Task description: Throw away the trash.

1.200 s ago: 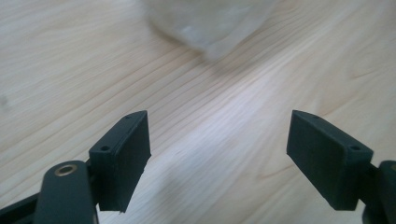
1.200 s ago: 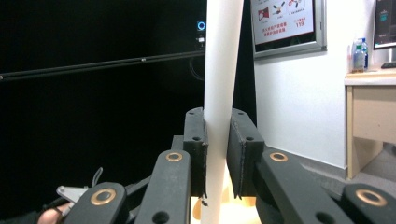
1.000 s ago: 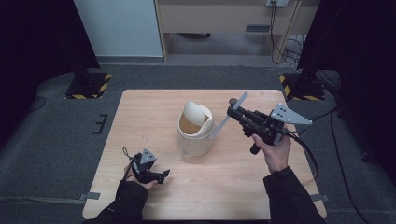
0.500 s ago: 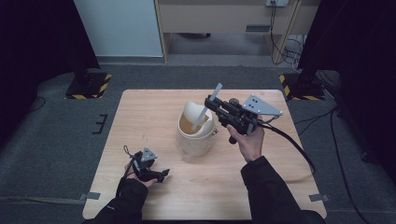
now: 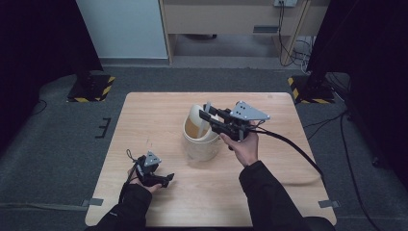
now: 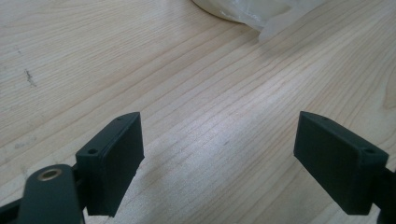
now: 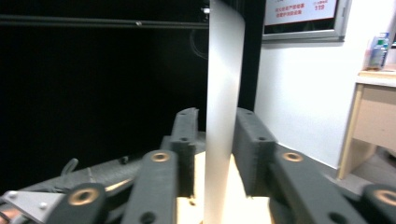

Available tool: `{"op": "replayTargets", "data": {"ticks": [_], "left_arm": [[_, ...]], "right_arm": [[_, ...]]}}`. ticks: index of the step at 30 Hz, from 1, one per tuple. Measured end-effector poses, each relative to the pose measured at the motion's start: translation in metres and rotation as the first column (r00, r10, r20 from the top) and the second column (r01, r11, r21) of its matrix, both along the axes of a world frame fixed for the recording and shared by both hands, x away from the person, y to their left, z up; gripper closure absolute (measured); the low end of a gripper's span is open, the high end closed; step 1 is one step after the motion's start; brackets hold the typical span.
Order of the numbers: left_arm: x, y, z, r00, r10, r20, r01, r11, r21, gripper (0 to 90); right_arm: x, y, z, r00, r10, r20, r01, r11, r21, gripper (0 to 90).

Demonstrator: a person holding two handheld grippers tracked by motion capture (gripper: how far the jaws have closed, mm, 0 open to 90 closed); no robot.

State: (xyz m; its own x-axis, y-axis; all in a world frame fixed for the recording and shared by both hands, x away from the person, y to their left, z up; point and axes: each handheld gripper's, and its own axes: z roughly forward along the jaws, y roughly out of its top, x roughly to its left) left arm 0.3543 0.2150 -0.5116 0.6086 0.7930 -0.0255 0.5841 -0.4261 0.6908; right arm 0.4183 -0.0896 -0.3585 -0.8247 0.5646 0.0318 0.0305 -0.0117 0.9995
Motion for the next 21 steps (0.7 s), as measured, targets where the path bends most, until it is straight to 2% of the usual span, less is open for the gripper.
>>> {"op": "replayTargets", "data": {"ticks": [6,8,10,13,16,19,21], "left_arm": [[0.000,0.001,0.000,1.0000,0.002,-0.007,-0.002,1.0000,0.002,15.3],[0.000,0.001,-0.001,0.9999,0.005,-0.011,-0.005,1.0000,0.002,15.2],[0.000,0.001,-0.001,0.9998,0.006,-0.017,-0.006,1.0000,0.005,15.1],[0.001,0.002,-0.003,0.9996,0.006,-0.027,-0.006,0.9999,0.009,14.7],[0.001,0.002,-0.004,0.9995,0.005,-0.032,-0.004,0.9999,0.011,14.6],[0.001,0.001,-0.004,0.9995,0.003,-0.031,-0.002,0.9999,0.011,14.1],[0.001,0.002,-0.004,0.9994,0.000,-0.035,0.000,0.9999,0.014,13.7]], "right_arm": [[-0.002,-0.018,0.007,0.9996,-0.029,0.004,0.029,0.9983,0.050,49.2],[-0.003,-0.032,0.010,0.9990,-0.045,0.000,0.045,0.9945,0.095,40.1],[-0.005,-0.049,0.012,0.9972,-0.075,-0.005,0.075,0.9887,0.130,35.3],[-0.008,-0.075,0.009,0.9927,-0.119,-0.020,0.121,0.9807,0.154,29.4],[-0.010,-0.097,-0.002,0.9848,-0.166,-0.053,0.172,0.9745,0.144,26.0],[-0.013,-0.117,-0.021,0.9729,-0.211,-0.094,0.221,0.9692,0.109,23.5],[-0.016,-0.130,-0.041,0.9611,-0.242,-0.133,0.251,0.9666,0.053,22.4]]}}
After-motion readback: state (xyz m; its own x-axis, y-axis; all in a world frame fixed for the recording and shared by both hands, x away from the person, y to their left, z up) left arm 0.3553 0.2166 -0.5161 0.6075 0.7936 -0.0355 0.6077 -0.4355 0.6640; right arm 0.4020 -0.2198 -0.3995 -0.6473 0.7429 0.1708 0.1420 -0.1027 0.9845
